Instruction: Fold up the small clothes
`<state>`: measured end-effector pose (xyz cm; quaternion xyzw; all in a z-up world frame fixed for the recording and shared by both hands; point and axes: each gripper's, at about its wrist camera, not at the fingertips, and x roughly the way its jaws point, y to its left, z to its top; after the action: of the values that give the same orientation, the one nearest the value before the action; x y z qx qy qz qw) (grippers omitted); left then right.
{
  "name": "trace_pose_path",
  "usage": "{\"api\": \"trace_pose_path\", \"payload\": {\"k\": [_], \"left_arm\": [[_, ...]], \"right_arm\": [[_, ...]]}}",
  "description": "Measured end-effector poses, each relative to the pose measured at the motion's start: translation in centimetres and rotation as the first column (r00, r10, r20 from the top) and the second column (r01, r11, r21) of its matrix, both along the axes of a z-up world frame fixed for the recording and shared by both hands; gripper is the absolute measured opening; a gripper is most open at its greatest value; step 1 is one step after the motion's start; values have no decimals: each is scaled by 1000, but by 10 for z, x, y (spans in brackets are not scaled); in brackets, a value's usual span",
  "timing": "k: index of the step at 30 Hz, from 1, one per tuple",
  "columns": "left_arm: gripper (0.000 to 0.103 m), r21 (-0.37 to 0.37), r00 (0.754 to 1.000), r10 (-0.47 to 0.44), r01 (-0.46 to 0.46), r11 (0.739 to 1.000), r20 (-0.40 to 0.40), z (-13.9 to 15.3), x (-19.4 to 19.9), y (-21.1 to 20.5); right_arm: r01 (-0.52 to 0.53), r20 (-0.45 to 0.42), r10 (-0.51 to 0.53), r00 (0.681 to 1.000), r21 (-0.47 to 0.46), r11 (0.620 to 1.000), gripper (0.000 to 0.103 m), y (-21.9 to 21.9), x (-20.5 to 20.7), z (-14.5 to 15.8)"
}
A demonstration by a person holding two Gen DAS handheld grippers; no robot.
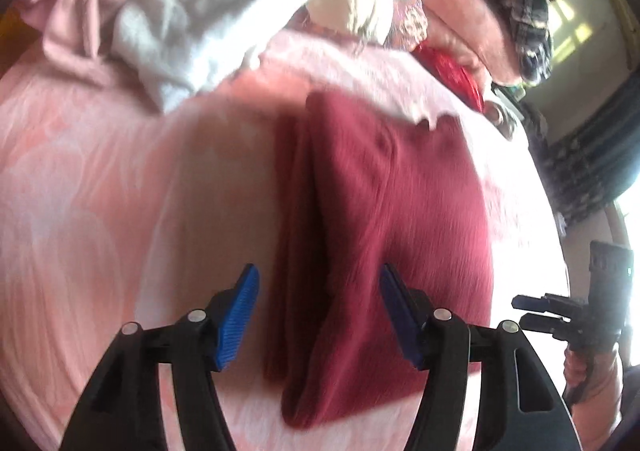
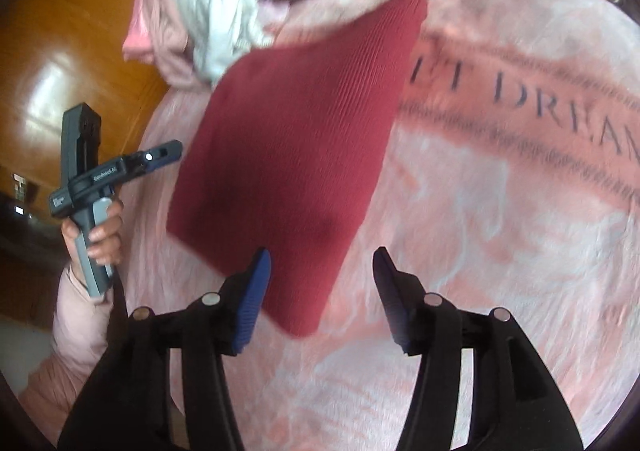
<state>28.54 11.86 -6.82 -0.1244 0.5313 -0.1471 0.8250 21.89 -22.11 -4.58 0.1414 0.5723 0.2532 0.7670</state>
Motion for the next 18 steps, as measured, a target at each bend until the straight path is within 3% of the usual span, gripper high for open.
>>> {"api": "trace_pose_path", "payload": {"k": [3,7,11,13,15,16,18], "left_arm": [[62,43,999,36,-37,998,28,5,29,-13],[61,55,998,60,-59,997,-9,-10,65,-24],[16,33,994,89,-87,996,-57,-28,79,-32],[14,30,993,118,-117,993,-31,-23,80,-32],[13,78,992,123,-123,989,3,-22,85,-33],[13,113,990,142,-140,984,-9,-28,90,-31],[13,108,982,184,-179,978,-42,-40,96,-25]], "right_arm": [[26,22,-26,999,-15,1000,54,4,14,-1],[52,38,-49,998,-62,997,54,9,28,-13],[81,16,-80,997,-38,996,54,5,37,-22],[80,12,-80,997,-43,996,54,6,36,-24],[80,10,-79,997,-46,996,54,6,36,-27],[80,7,-80,997,-44,996,54,7,36,-28],[72,13,-72,997,-56,996,54,10,33,-28]]}}
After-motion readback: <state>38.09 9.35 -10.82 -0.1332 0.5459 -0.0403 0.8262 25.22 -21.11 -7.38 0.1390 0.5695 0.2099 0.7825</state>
